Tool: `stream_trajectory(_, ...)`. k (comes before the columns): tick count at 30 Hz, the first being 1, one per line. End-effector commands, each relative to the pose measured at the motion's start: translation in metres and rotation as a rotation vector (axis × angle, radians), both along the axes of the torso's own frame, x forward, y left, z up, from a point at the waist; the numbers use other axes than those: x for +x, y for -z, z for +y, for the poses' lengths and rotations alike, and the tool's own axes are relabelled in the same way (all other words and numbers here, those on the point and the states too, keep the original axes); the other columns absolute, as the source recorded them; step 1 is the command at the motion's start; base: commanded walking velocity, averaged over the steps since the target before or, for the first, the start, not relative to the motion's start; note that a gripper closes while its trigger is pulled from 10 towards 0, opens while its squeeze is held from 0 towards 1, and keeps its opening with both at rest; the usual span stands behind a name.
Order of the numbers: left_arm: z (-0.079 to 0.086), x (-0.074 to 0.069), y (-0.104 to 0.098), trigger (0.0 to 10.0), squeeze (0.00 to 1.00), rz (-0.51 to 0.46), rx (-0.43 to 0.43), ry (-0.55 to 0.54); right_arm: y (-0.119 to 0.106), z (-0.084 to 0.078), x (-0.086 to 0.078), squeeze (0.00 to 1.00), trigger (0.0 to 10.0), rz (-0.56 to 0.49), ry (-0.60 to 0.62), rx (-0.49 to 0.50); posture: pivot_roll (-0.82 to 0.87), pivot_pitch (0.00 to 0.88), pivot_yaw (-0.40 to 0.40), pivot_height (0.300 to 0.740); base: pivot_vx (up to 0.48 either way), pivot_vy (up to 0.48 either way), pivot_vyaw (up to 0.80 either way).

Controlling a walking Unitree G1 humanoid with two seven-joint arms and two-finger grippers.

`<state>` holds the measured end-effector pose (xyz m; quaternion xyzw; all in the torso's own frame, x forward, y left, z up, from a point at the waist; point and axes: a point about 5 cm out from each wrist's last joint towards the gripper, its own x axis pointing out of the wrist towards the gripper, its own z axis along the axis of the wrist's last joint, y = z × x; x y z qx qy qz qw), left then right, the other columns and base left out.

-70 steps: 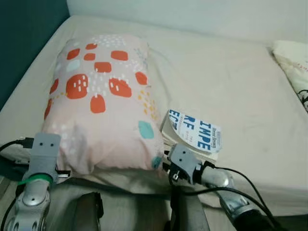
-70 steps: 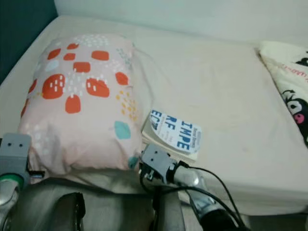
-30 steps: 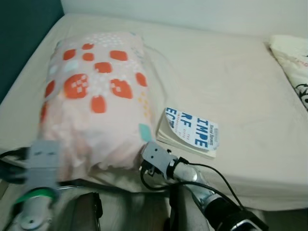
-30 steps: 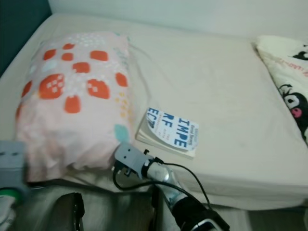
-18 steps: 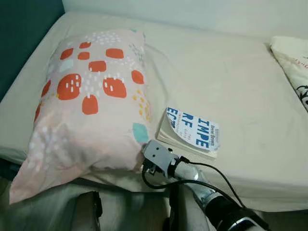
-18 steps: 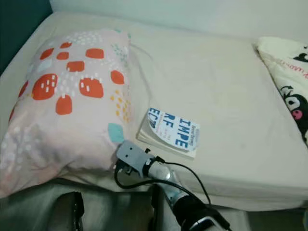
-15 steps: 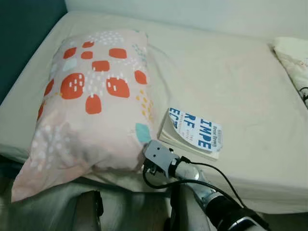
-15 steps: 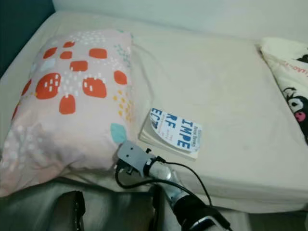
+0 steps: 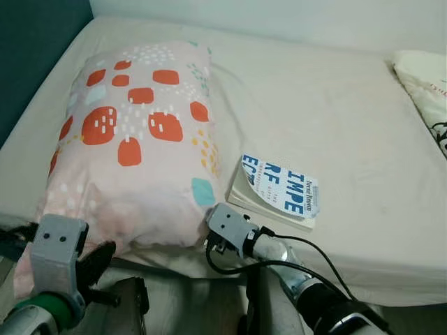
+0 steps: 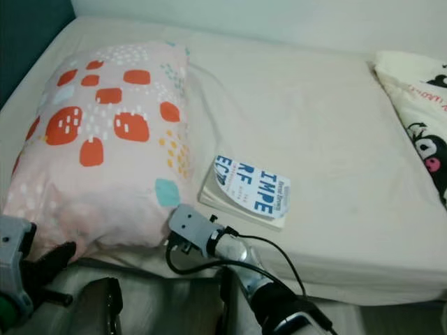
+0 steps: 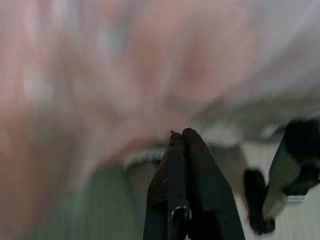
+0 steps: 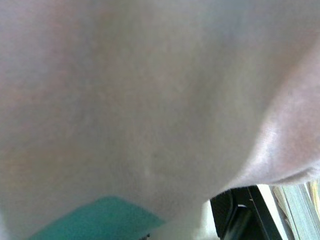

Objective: Clean up the room

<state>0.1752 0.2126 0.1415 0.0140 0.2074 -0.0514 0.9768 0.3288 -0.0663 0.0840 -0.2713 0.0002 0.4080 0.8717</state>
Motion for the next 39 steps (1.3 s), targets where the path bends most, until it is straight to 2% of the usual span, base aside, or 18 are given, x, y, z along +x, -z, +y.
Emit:
stream_trajectory(1,0.015,0.0,0.016,10.0,0.0,0.061,0.06,-0.102,0.002,0.0,-0.001,0.0,10.0,0.001,-0.003,-0.007,0.17,0.2,-0.021,0.546,0.0,0.0,0.0)
stream_trajectory(2,0.028,0.008,0.023,10.0,0.0,0.062,0.085,-0.179,0.0,0.003,0.0,0.0,10.0,-0.008,-0.01,0.001,0.16,0.202,-0.029,0.546,0.0,0.0,0.0)
stream_trajectory(6,0.042,0.015,0.028,10.0,0.0,0.067,0.086,-0.245,-0.003,0.005,0.0,0.0,10.0,-0.019,-0.019,0.01,0.16,0.202,-0.029,0.546,0.0,0.0,0.0)
stream_trajectory(7,0.058,0.03,0.029,10.0,0.0,0.028,0.132,-0.296,-0.01,0.011,0.0,0.0,10.0,-0.033,-0.042,0.035,0.16,0.205,-0.042,0.546,0.0,0.0,0.0)
stream_trajectory(8,0.058,0.03,0.029,10.0,0.0,0.028,0.132,-0.296,-0.01,0.011,0.0,0.0,10.0,-0.033,-0.042,0.035,0.16,0.205,-0.042,0.546,0.0,0.0,0.0)
stream_trajectory(9,0.071,0.043,0.026,10.0,0.0,-0.006,0.166,-0.337,-0.015,0.016,0.0,0.0,10.0,-0.045,-0.067,0.057,0.15,0.208,-0.05,0.546,0.0,0.0,0.0)
stream_trajectory(11,0.105,0.071,0.01,10.0,0.0,-0.105,0.237,-0.441,-0.029,0.028,-0.002,0.0,10.0,-0.073,-0.142,0.1,0.13,0.21,-0.059,0.546,0.0,0.0,0.0)
stream_trajectory(12,0.105,0.071,0.01,10.0,0.0,-0.105,0.237,-0.441,-0.029,0.028,-0.002,0.0,10.0,-0.073,-0.142,0.1,0.13,0.21,-0.059,0.546,0.0,0.0,0.0)
stream_trajectory(14,0.125,0.092,-0.012,10.0,0.0,-0.201,0.271,-0.483,-0.035,0.038,-0.01,0.0,10.0,-0.057,-0.244,0.121,0.12,0.213,-0.061,0.546,0.0,0.0,0.0)
stream_trajectory(17,0.129,0.098,-0.019,10.0,0.0,-0.229,0.277,-0.488,-0.036,0.042,-0.015,0.0,10.0,-0.044,-0.287,0.122,0.12,0.213,-0.061,0.546,0.0,0.0,0.0)
stream_trajectory(20,0.15,0.122,-0.049,10.0,0.0,-0.305,0.363,-0.528,-0.034,0.069,-0.038,0.0,10.0,-0.005,-0.439,0.147,0.11,0.216,-0.058,0.546,0.0,0.0,0.0)
stream_trajectory(23,0.153,0.127,-0.056,10.0,0.0,-0.318,0.381,-0.534,-0.034,0.078,-0.043,0.0,10.0,-0.007,-0.465,0.155,0.11,0.216,-0.058,0.546,0.0,0.0,0.0)
stream_trajectory(26,0.143,0.15,-0.076,10.0,0.0,-0.39,0.429,-0.452,-0.048,0.119,-0.046,0.0,10.0,-0.047,-0.429,0.234,0.11,0.219,-0.053,0.546,0.0,0.0,0.0)
stream_trajectory(27,0.143,0.15,-0.076,10.0,0.0,-0.39,0.429,-0.452,-0.048,0.119,-0.046,0.0,10.0,-0.047,-0.429,0.234,0.11,0.219,-0.053,0.546,0.0,0.0,0.0)
stream_trajectory(29,0.138,0.159,-0.078,10.0,0.0,-0.416,0.429,-0.412,-0.059,0.134,-0.043,0.0,10.0,-0.058,-0.376,0.286,0.12,0.22,-0.047,0.546,0.0,0.0,0.0)
stream_trajectory(32,0.119,0.163,-0.05,10.0,0.0,-0.344,0.369,-0.288,-0.064,0.131,-0.032,0.0,10.0,-0.086,-0.263,0.289,0.12,0.224,-0.04,0.546,0.0,0.0,0.0)
stream_trajectory(36,0.115,0.161,-0.036,10.0,0.0,-0.307,0.34,-0.275,-0.064,0.126,-0.029,0.0,10.0,-0.092,-0.231,0.283,0.12,0.224,-0.04,0.546,0.0,0.0,0.0)
stream_trajectory(39,0.093,0.137,0.01,10.0,0.0,-0.196,0.249,-0.202,-0.055,0.098,-0.009,0.0,10.0,-0.071,-0.052,0.27,0.11,0.226,-0.035,0.546,0.0,0.0,0.0)
